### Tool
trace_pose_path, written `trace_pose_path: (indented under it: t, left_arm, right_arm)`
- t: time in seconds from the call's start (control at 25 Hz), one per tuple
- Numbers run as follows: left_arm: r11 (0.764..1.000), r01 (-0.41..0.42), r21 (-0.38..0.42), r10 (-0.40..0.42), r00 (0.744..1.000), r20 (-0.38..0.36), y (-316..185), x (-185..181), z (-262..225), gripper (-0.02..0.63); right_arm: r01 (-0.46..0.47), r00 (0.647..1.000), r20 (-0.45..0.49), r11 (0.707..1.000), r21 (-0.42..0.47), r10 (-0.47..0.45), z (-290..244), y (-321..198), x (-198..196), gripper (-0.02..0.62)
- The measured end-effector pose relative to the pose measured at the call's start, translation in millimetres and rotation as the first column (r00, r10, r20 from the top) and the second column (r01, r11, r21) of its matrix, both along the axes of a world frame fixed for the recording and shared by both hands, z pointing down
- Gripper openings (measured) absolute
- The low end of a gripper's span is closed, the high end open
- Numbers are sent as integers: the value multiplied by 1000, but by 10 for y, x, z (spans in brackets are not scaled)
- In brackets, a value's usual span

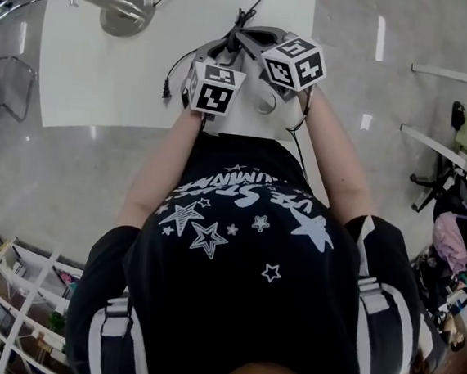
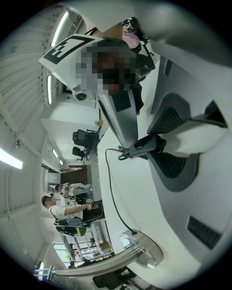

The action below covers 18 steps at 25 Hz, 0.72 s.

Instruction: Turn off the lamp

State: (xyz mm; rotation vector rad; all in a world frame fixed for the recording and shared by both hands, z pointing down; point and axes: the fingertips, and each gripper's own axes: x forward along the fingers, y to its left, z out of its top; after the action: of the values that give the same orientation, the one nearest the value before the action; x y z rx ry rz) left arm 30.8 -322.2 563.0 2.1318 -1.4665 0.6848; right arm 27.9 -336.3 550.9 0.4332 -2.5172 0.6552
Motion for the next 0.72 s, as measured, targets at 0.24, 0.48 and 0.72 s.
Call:
trace_pose_path:
  t: [0.24,0.48,0.72]
  left_arm:
    - [1000,2,-3,-2,1000,-4,-1,4,-9,144]
    - [1000,8,-7,-8,1000,-13,1,0,-7,143]
    - [1000,6,-14,-7,999,-44,-10,-10,6,144]
  right_arm:
    - [-12,1000,-17,998,-70,11,25,-11,3,6]
    - [-2,998,-66,997,-76,-3,60,-25,-2,6]
    - [-35,999,-42,997,-75,32,52,-33,4,6]
